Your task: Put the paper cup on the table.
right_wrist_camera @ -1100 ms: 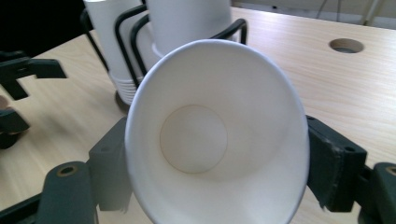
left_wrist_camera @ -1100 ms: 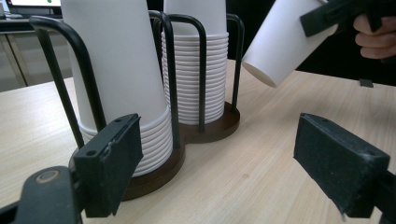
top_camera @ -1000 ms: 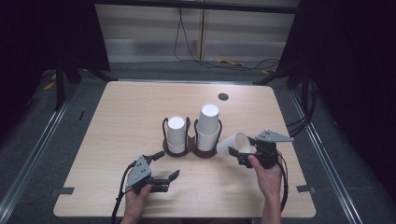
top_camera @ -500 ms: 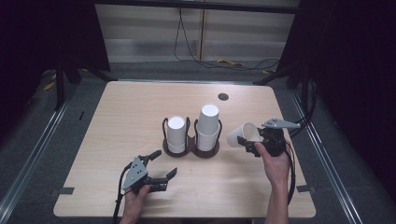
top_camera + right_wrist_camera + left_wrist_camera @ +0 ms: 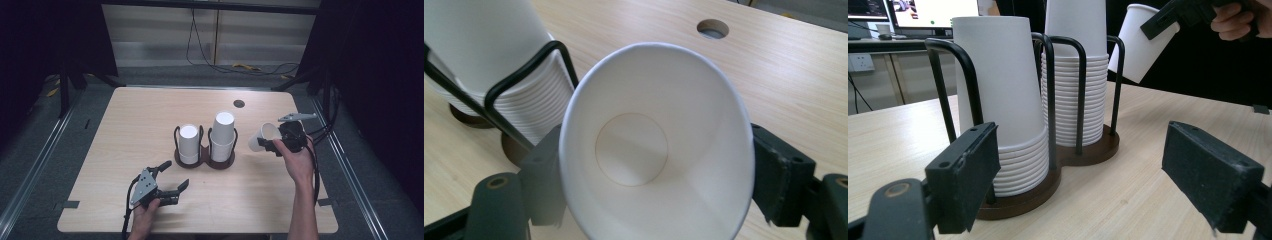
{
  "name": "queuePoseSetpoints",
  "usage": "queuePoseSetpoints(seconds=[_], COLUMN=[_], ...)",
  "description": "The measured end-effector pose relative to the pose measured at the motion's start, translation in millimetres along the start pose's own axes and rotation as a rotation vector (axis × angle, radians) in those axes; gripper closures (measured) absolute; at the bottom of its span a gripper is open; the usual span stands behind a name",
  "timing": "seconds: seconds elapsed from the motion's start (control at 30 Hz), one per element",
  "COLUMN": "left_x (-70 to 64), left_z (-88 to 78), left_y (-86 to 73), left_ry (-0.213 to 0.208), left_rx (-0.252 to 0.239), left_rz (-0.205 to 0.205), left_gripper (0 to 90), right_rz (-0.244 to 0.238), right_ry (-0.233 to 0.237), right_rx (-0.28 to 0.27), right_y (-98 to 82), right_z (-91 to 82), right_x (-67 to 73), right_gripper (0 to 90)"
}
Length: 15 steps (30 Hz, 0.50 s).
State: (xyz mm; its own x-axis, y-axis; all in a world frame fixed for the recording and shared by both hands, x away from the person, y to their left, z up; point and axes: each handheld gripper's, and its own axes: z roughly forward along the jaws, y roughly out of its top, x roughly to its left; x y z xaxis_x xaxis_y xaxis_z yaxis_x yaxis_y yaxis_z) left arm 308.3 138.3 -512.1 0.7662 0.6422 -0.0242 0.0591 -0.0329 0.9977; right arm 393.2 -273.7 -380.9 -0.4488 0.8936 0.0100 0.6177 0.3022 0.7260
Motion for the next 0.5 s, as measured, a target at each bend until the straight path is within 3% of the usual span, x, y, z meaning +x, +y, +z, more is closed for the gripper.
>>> queuePoseSetpoints(seconds=[0.17,0.27,0.43,0.5], left_x=[0.4,-0.1,-0.6,-0.5], left_z=[-0.5,-0.4,-0.3,-0.4], left_y=[-0.1,-0.2,-0.2,-0.2], left_ry=[-0.003,-0.004,-0.008,-0.010], left_rx=[-0.005,-0.005,-0.006,-0.006], left_rz=[0.001,0.000,0.005,0.005], left_gripper=[15.3,15.3,15.4,15.4], right_rz=[-0.014,-0.019,-0.027,-0.018], right_ry=[-0.030,-0.015,-0.077,-0.073], right_rx=[0.070,0.117,0.197,0.215], right_y=[6.9,7.9,7.0,6.5], right_z=[6.8,15.9,27.9,30.0], right_x=[-2.4,-2.0,-1.5,-1.7], right_gripper=[22.8,22.6,22.7,22.6])
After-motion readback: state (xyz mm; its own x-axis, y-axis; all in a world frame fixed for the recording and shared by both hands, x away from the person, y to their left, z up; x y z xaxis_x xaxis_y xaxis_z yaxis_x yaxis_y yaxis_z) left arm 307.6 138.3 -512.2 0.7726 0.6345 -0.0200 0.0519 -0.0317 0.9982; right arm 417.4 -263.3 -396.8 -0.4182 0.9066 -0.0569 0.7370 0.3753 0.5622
